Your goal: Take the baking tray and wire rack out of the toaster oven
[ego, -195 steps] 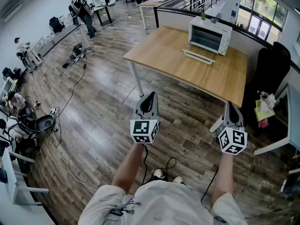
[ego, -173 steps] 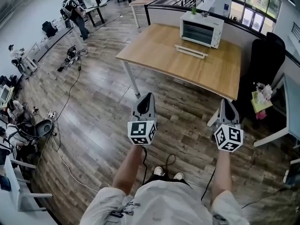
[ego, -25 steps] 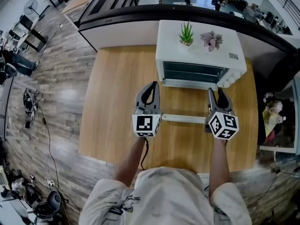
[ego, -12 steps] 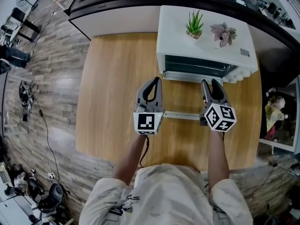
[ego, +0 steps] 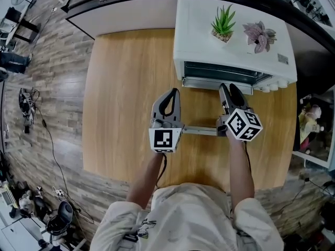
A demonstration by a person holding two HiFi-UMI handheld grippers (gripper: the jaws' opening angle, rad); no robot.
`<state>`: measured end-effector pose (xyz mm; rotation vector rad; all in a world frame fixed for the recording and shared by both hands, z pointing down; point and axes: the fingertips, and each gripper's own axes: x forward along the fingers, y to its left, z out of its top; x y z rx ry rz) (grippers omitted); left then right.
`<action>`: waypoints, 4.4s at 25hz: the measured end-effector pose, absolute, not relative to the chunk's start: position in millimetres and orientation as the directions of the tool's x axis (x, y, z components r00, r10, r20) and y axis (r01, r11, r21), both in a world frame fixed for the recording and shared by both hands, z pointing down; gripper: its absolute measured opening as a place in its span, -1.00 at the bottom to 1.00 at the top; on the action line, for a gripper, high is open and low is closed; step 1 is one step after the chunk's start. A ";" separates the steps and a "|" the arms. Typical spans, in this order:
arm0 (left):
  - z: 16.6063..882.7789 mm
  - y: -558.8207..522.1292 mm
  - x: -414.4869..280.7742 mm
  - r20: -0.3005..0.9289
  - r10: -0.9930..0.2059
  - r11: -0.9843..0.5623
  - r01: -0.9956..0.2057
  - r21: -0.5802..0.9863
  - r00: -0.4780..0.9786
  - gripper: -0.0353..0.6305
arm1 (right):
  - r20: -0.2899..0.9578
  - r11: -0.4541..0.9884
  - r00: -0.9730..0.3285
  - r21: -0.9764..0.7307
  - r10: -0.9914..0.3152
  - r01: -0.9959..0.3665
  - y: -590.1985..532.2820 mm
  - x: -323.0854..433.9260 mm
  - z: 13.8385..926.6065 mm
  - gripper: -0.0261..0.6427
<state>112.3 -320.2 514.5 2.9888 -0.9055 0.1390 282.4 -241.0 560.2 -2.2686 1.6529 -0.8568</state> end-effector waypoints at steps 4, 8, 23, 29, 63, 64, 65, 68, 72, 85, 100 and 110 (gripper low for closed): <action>523.4 -322.7 112.4 0.107 -0.554 -0.831 -0.557 -0.006 0.825 -0.85 | 0.313 -0.366 0.206 -0.639 -0.927 -0.676 -250.7 291.4 569.1 -0.33; 530.0 -325.9 109.2 0.121 -0.562 -0.824 -0.566 0.002 0.818 -0.85 | 0.285 -0.369 0.236 -0.772 -0.929 -0.517 -258.3 304.8 573.2 -0.33; 543.0 -328.8 100.2 0.164 -0.565 -0.816 -0.577 0.033 0.809 -0.85 | 0.211 -0.235 0.310 -0.971 -0.927 -0.043 -287.7 333.3 608.6 -0.35; 549.5 -325.9 101.2 0.185 -0.550 -0.823 -0.566 0.049 0.815 -0.85 | 0.173 -0.172 0.318 -0.985 -0.932 0.031 -296.1 338.0 610.2 -0.39; 574.1 -320.7 100.0 0.217 -0.546 -0.817 -0.571 0.075 0.809 -0.85 | 0.111 -0.127 0.394 -0.992 -0.912 -0.015 -312.2 350.5 609.6 -0.84; 574.3 -319.8 99.9 0.217 -0.544 -0.819 -0.569 0.074 0.811 -0.85 | 0.113 -0.130 0.392 -0.991 -0.913 -0.017 -311.3 349.4 609.4 -0.84; 574.5 -318.7 99.8 0.216 -0.542 -0.820 -0.567 0.074 0.812 -0.85 | 0.115 -0.133 0.390 -0.991 -0.913 -0.019 -310.0 348.6 610.1 -0.84; 573.4 -315.4 98.8 0.211 -0.541 -0.821 -0.565 0.075 0.814 -0.85 | 0.118 -0.134 0.388 -0.991 -0.914 -0.015 -305.3 345.7 612.0 -0.84; 569.2 -311.2 96.2 0.205 -0.541 -0.822 -0.564 0.076 0.816 -0.85 | 0.114 -0.130 0.398 -0.991 -0.910 -0.013 -298.1 340.1 610.0 -0.84; 550.5 -296.0 86.3 0.173 -0.537 -0.831 -0.553 0.064 0.826 -0.85 | 0.135 -0.136 0.418 -0.990 -0.898 0.026 -271.0 322.6 612.9 -0.84; 538.1 -264.8 62.7 0.162 -0.551 -0.825 -0.564 0.043 0.818 -0.85 | 0.129 -0.126 0.433 -0.991 -0.892 0.036 -225.7 286.1 607.5 -0.85; 530.3 -236.7 59.1 0.148 -0.544 -0.831 -0.555 0.040 0.826 -0.85 | 0.129 -0.117 0.417 -0.992 -0.900 0.054 -205.3 271.4 607.4 -0.85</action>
